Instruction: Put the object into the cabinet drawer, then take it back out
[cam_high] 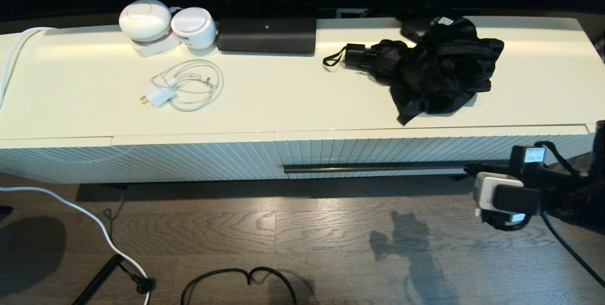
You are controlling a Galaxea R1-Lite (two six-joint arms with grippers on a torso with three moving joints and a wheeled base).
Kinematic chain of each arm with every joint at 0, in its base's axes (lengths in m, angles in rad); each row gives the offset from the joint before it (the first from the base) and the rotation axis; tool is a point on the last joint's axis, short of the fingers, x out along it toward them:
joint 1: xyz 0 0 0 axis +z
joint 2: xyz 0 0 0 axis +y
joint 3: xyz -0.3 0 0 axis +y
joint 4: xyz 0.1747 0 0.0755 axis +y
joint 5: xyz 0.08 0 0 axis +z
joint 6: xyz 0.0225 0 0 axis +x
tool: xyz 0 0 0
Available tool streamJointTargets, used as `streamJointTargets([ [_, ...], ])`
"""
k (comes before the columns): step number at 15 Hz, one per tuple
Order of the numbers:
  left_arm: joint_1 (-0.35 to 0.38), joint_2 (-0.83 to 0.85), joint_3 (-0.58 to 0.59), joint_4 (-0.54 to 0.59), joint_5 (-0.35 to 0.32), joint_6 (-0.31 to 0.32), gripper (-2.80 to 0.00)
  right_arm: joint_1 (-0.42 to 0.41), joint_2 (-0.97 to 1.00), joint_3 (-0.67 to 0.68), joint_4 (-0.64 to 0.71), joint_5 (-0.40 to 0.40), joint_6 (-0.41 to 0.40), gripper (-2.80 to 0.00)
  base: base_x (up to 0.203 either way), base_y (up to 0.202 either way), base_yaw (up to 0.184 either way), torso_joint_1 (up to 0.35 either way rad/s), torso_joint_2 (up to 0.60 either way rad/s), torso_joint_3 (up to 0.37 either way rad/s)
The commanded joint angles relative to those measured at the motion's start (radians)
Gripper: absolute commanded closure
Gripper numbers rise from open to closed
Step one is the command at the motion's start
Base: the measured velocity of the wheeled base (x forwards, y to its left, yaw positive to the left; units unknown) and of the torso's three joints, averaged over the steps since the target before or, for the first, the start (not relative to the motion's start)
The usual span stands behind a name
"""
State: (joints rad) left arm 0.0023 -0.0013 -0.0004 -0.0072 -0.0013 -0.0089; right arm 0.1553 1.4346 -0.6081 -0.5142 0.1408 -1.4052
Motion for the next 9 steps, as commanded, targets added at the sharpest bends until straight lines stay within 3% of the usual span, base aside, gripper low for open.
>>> streamJointTargets([
  [1,-0.001,-0.002,-0.001,0.000,0.000,0.000,0.00,-0.016,-0.191,0.038,0.090,0.003,0.003,0.00,0.000,0.000,0.000,0.000,0.00,0.000],
  [3,0.000,-0.002,0.000,0.000,0.000,0.000,0.00,-0.038,-0.332,0.062,0.166,0.003,0.084,0.00,0.000,0.000,0.000,0.000,0.00,0.000],
  [5,-0.001,-0.001,0.000,0.000,0.000,0.000,0.00,-0.066,-0.467,0.071,0.208,-0.012,0.275,0.00,0.000,0.000,0.000,0.000,0.00,0.000],
  [7,-0.001,-0.002,0.000,0.000,0.000,0.000,0.00,-0.076,-0.579,0.071,0.231,-0.131,0.554,0.00,0.000,0.000,0.000,0.000,0.00,0.000],
  [9,0.000,-0.002,0.000,0.000,0.000,0.000,0.00,-0.067,-0.703,0.078,0.281,-0.278,0.713,0.00,0.000,0.000,0.000,0.000,0.00,0.000],
])
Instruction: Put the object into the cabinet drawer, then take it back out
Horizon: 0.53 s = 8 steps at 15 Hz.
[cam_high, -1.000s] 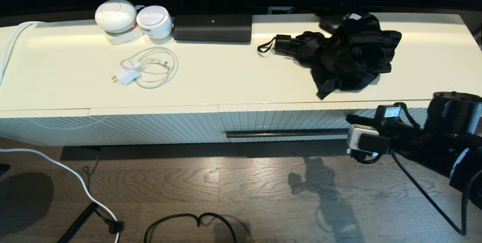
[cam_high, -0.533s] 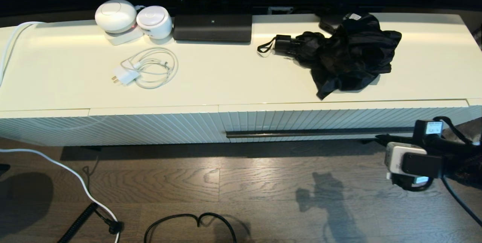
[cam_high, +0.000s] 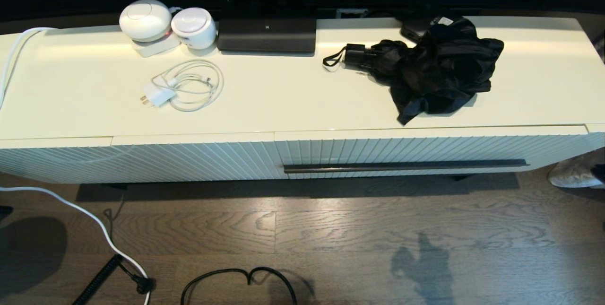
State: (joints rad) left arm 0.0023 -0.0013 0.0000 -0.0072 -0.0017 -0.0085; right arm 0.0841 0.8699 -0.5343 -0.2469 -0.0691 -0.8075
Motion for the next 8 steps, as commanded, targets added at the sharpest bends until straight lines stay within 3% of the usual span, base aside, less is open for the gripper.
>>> streamJointTargets([
  [1,-0.001,-0.002,-0.001,0.000,0.000,-0.001,0.00,0.010,-0.213,0.009,0.061,-0.115,0.166,0.00,0.000,0.000,0.000,0.000,0.00,0.000],
  [4,-0.001,-0.002,0.000,0.000,0.000,-0.001,0.00,0.011,-0.477,0.004,0.347,-0.192,0.339,0.00,0.000,0.000,0.000,0.000,0.00,0.000],
  [5,-0.001,-0.002,0.000,0.000,0.000,-0.001,0.00,0.006,-0.547,-0.012,0.502,-0.211,0.441,0.00,0.000,0.000,0.000,0.000,0.00,0.000],
  [6,-0.001,-0.002,0.000,0.000,0.000,0.001,0.00,0.001,-0.583,-0.029,0.606,-0.241,0.593,0.00,0.000,0.000,0.000,0.000,0.00,0.000],
  [7,0.000,-0.002,0.000,0.000,0.000,-0.001,0.00,-0.017,-0.591,-0.038,0.655,-0.268,0.703,0.00,0.000,0.000,0.000,0.000,0.00,0.000],
  [8,0.000,-0.002,0.000,0.000,0.000,0.000,0.00,-0.051,-0.597,-0.042,0.725,-0.279,0.743,0.00,0.000,0.000,0.000,0.000,0.00,0.000],
])
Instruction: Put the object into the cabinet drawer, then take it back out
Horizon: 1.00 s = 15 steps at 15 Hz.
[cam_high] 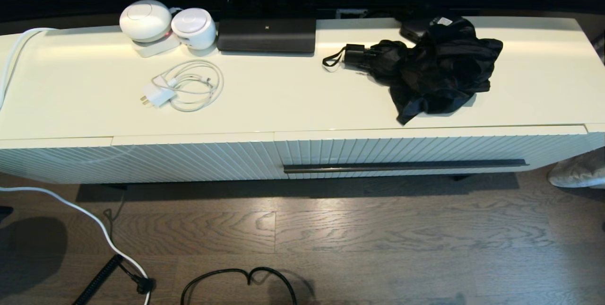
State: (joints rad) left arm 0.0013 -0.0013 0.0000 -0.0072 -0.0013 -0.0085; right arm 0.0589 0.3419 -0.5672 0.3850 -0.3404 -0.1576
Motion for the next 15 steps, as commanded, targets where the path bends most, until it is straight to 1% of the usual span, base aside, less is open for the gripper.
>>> streamJointTargets([
  [1,0.001,-0.002,0.000,0.000,0.000,0.000,0.00,-0.041,-0.082,-0.008,0.145,0.017,0.094,0.00,0.000,0.000,0.000,0.000,0.00,0.000],
  [3,0.001,-0.001,0.000,0.000,0.000,-0.001,0.00,-0.071,-0.129,0.001,0.212,0.135,0.090,0.00,0.000,0.000,0.000,0.000,0.00,0.000],
  [4,0.001,-0.002,-0.001,0.000,0.000,-0.001,0.00,-0.073,-0.159,0.023,0.251,0.184,0.090,0.00,0.000,0.000,0.000,0.000,0.00,0.000],
  [6,0.000,-0.002,0.000,0.000,0.000,-0.001,0.00,-0.069,-0.217,0.082,0.269,0.218,0.091,0.00,0.000,0.000,0.000,0.000,0.00,0.000],
  [7,0.000,-0.002,0.000,0.000,0.000,-0.001,0.00,-0.065,-0.260,0.141,0.263,0.242,0.083,0.00,0.000,0.000,0.000,0.000,0.00,0.000],
  [8,0.000,-0.002,0.000,0.000,0.000,0.000,0.00,-0.063,-0.294,0.198,0.239,0.282,0.068,0.00,0.000,0.000,0.000,0.000,0.00,0.000],
  [10,0.001,-0.002,0.000,0.000,0.000,-0.001,0.00,-0.061,-0.341,0.262,0.145,0.350,0.057,0.00,0.000,0.000,0.000,0.000,0.00,0.000],
  [12,0.000,-0.002,-0.001,0.000,0.000,-0.001,0.00,-0.060,-0.343,0.338,0.040,0.355,0.059,0.00,0.000,0.000,0.000,0.000,0.00,0.000],
  [13,0.001,-0.002,-0.001,0.000,0.000,0.001,0.00,-0.060,-0.343,0.397,-0.062,0.353,0.063,0.00,0.000,0.000,0.000,0.000,0.00,0.000],
  [15,0.000,-0.001,0.000,0.000,0.000,-0.001,0.00,-0.060,-0.344,0.537,-0.323,0.356,0.086,0.00,0.000,0.000,0.000,0.000,0.00,0.000],
])
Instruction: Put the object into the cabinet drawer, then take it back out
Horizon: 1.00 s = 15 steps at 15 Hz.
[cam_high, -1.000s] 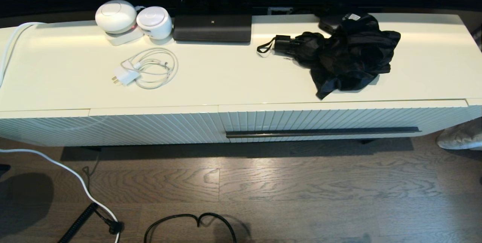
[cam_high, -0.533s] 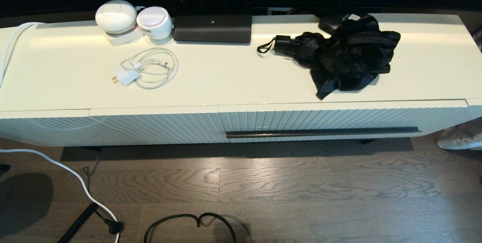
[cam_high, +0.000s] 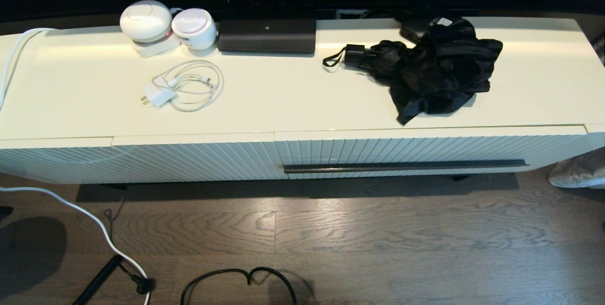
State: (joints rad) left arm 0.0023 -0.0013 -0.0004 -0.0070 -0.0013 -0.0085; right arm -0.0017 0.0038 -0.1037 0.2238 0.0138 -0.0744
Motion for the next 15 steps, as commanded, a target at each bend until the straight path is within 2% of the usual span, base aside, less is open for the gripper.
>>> streamJointTargets([
  [1,0.000,-0.002,0.000,-0.001,0.000,0.000,0.00,0.000,-0.006,0.099,-0.236,0.003,0.008,0.00,0.000,0.000,0.000,0.000,0.00,0.000],
  [3,-0.001,-0.002,-0.001,-0.001,0.000,0.000,0.00,0.000,-0.006,0.088,-0.177,0.001,0.021,0.00,0.000,0.000,0.000,0.000,0.00,0.000],
  [7,-0.001,-0.002,0.000,-0.001,0.000,-0.001,0.00,0.002,-0.005,0.105,-0.231,-0.027,0.094,0.00,0.000,0.000,0.000,0.000,0.00,0.000],
  [15,-0.001,-0.002,0.000,-0.001,0.000,0.000,0.00,0.002,-0.007,0.105,-0.231,-0.026,0.111,0.00,0.000,0.000,0.000,0.000,0.00,0.000],
])
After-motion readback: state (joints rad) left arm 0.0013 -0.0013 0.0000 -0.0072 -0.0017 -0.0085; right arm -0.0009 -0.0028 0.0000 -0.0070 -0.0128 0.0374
